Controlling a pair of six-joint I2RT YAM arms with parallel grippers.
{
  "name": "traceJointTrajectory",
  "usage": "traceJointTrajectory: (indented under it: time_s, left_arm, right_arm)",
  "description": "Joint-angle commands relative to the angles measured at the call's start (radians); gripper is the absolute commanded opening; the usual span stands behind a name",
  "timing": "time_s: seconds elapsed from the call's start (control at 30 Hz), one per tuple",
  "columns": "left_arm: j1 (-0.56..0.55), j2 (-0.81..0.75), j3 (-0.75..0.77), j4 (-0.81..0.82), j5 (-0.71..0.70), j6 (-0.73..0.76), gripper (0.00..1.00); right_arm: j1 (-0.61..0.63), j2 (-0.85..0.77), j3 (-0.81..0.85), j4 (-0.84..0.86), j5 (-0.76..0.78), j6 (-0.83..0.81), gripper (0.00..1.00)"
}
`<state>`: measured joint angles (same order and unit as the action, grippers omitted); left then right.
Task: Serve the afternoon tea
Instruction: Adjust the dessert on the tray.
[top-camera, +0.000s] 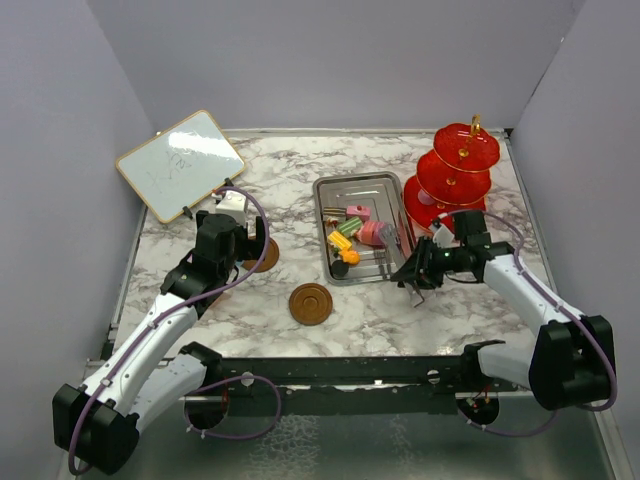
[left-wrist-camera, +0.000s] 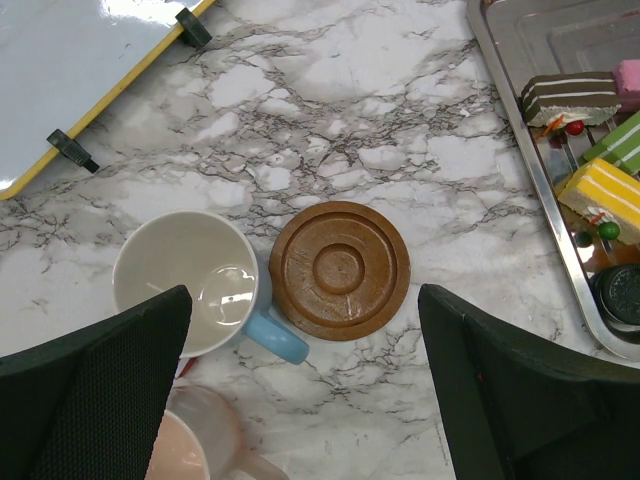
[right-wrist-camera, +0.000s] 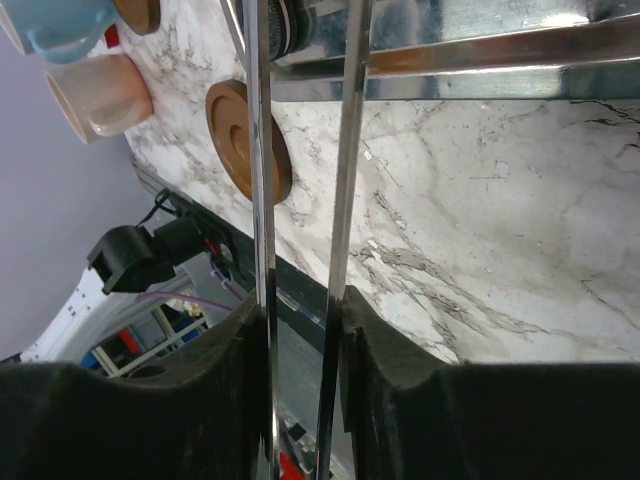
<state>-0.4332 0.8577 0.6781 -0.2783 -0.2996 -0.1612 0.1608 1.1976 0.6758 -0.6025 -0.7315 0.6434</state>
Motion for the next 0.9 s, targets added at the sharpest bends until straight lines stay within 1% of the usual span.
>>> traceJointTrajectory:
  time_s: [0.0,0.1,0.2,0.27,0.37,0.57,0.63,0.73,0.83,0.87]
  left_arm:
    - [0.006,0.003,0.006,0.006,0.017,0.003,0.99]
    - [0.006,0.008,0.008,0.008,0.017,0.003,0.99]
    - [0.006,0.011,0.008,0.008,0.017,0.003,0.99]
    - [0.006,0.012,0.008,0.008,0.020,0.003,0.99]
    - [0.006,0.014,0.009,0.009,0.024,0.003,0.99]
    - [0.006,0.010,0.009,0.008,0.019,0.006,0.99]
    - [0.007,0.013,0.010,0.009,0.022,0.005,0.99]
    - [0.006,0.015,0.012,0.008,0.029,0.005,0.99]
    - [0.006,0.016,0.011,0.007,0.026,0.004,0.99]
    - [0.006,0.015,0.011,0.008,0.025,0.004,0.99]
  right_arm:
    - [-0.012,-0.031,0.067,-0.004,-0.029,-0.045,0.26]
    - [-0.012,-0.022,0.145,-0.092,0.027,-0.112,0.20]
    - [-0.013,-0.003,0.220,-0.192,0.113,-0.208,0.18]
    - [-0.013,0.011,0.238,-0.232,0.147,-0.249,0.18]
    - [-0.013,0.041,0.245,-0.290,0.134,-0.302,0.17]
    - [-0.012,0.063,0.283,-0.392,0.187,-0.382,0.16]
    - [-0.012,0.080,0.306,-0.435,0.240,-0.404,0.15]
    - [-0.011,0.091,0.320,-0.454,0.322,-0.412,0.15]
    - [-0.008,0.110,0.327,-0.458,0.333,-0.412,0.15]
    - [-0.005,0.116,0.331,-0.461,0.365,-0.409,0.15]
